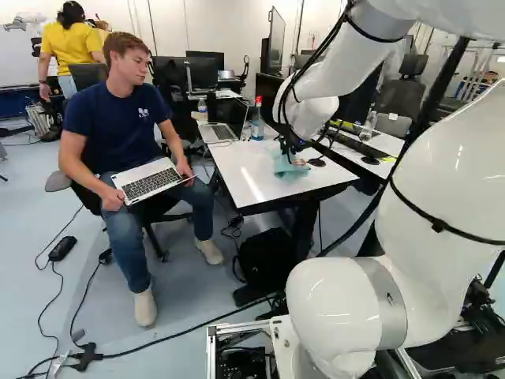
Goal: Clean the table with the green towel
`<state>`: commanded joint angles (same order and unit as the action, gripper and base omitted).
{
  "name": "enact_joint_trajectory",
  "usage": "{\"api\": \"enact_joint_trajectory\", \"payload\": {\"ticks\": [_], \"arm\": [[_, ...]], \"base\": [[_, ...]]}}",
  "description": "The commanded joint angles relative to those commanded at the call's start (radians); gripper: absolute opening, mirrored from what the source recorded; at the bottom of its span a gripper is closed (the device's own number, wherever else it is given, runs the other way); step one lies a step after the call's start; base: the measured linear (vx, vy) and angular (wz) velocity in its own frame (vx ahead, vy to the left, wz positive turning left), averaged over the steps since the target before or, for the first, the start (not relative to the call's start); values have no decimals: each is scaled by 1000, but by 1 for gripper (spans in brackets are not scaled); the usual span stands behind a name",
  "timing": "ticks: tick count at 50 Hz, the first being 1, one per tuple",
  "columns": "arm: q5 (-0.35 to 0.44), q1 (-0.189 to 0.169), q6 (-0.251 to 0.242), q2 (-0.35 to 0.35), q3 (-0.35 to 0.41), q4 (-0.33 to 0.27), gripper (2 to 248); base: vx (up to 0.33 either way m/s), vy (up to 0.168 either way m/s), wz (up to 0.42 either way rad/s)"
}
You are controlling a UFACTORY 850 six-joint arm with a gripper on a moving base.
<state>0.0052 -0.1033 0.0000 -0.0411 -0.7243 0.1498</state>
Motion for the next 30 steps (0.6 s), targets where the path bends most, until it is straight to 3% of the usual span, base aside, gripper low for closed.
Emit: {"api": "enact_joint_trajectory", "payload": {"ticks": [30], "arm": [[0,33,0,150,-157,0,36]], "base": [[0,0,0]]}}
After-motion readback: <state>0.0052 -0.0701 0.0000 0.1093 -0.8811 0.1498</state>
